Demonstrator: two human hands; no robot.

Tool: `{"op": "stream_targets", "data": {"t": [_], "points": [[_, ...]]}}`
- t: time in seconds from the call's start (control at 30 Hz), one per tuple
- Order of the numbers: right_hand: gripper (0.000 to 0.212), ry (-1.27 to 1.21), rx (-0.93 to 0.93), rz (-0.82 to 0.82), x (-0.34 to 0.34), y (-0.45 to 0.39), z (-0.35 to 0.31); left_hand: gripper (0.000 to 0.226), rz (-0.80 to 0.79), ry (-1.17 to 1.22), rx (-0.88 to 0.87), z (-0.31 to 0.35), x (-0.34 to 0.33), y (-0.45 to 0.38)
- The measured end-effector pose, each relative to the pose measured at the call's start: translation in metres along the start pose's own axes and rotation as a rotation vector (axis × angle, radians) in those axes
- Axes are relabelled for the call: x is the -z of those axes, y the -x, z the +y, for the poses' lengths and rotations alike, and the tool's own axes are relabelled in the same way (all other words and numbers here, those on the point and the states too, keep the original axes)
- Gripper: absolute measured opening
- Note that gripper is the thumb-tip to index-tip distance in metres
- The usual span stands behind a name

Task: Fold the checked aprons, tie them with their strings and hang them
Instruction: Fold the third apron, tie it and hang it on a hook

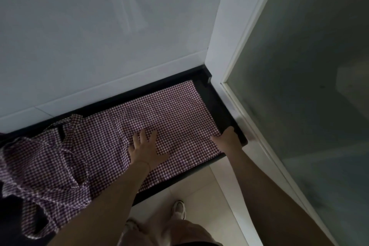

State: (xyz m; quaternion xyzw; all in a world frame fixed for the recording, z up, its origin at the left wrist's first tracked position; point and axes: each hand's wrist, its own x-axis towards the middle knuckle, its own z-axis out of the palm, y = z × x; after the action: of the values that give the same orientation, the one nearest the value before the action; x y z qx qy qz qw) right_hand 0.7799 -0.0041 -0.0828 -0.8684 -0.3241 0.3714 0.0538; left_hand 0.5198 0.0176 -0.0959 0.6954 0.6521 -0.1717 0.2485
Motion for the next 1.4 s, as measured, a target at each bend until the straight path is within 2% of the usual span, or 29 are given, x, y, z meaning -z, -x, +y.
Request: {"op": "stream_targets", "data": {"t": [0.07,0.17,0.23,0.27,0.37,0.43,0.5,0.53,0.6,0.67,0.7,0.77,0.83,0.9,0.93,1.0,1.03,1.1,1.2,1.23,1.33,1.4], "points": [[0.032,0.034,0.024,0.001,-0.003,-0.001,-0.001,0.110,0.000,-0.002,-0.014,-0.002,0.001,-0.001],[0.024,0.051,0.090,0.029,0.000,-0.004,-0.002,0.093,0.157,0.046,-0.007,-0.008,0.002,0.002],[0.016,0.091,0.123,0.114,0.004,-0.004,-0.002,0.080,0.276,0.077,0.076,-0.015,0.001,0.007],[0.014,0.111,0.128,0.158,0.006,-0.004,-0.001,0.079,0.286,0.093,0.120,-0.017,0.000,0.007],[0.023,0.249,0.108,0.288,0.008,0.005,-0.003,0.088,0.154,0.100,0.189,-0.029,-0.005,0.006],[0.029,0.477,0.139,0.399,0.002,0.013,-0.008,0.091,0.075,0.077,0.147,-0.035,-0.006,0.003],[0.030,0.590,0.335,0.494,-0.013,0.016,-0.017,0.084,0.093,0.116,0.053,-0.040,-0.003,0.004],[0.033,0.575,0.477,0.467,-0.023,0.018,-0.023,0.078,0.130,0.155,-0.001,-0.042,-0.002,0.005],[0.050,0.521,0.730,0.234,-0.048,0.022,-0.040,0.068,0.221,0.227,-0.064,-0.050,0.002,0.010],[0.066,0.548,0.795,-0.027,-0.069,0.032,-0.055,0.063,0.297,0.226,-0.054,-0.061,0.005,0.017],[0.069,0.606,0.780,-0.081,-0.077,0.035,-0.058,0.061,0.338,0.214,-0.031,-0.069,0.005,0.021],[0.069,0.673,0.735,-0.055,-0.089,0.039,-0.064,0.058,0.451,0.196,0.034,-0.095,0.006,0.032],[0.069,0.723,0.586,0.004,-0.090,0.038,-0.072,0.059,0.606,0.228,0.123,-0.122,0.008,0.045],[0.068,0.805,0.440,0.039,-0.091,0.043,-0.092,0.064,0.753,0.338,0.320,-0.153,0.014,0.057],[0.063,0.799,0.426,0.065,-0.092,0.049,-0.103,0.067,0.788,0.425,0.445,-0.168,0.016,0.062],[0.042,0.670,0.572,0.129,-0.110,0.068,-0.131,0.069,0.738,0.686,0.651,-0.202,0.024,0.071],[0.032,0.570,0.653,0.111,-0.122,0.079,-0.143,0.066,0.689,0.870,0.695,-0.216,0.025,0.072],[0.026,0.355,0.704,-0.052,-0.151,0.111,-0.171,0.061,0.582,1.215,0.707,-0.243,0.031,0.075],[0.020,0.066,0.634,-0.330,-0.188,0.154,-0.203,0.064,0.451,1.455,0.719,-0.268,0.041,0.078],[0.018,0.001,0.609,-0.386,-0.196,0.165,-0.210,0.058,0.406,1.532,0.689,-0.273,0.044,0.078],[0.022,-0.135,0.477,-0.476,-0.215,0.180,-0.226,0.021,0.220,1.741,0.494,-0.283,0.054,0.081],[0.027,-0.193,0.398,-0.486,-0.221,0.181,-0.233,0.012,0.126,1.782,0.408,-0.287,0.057,0.080]]}}
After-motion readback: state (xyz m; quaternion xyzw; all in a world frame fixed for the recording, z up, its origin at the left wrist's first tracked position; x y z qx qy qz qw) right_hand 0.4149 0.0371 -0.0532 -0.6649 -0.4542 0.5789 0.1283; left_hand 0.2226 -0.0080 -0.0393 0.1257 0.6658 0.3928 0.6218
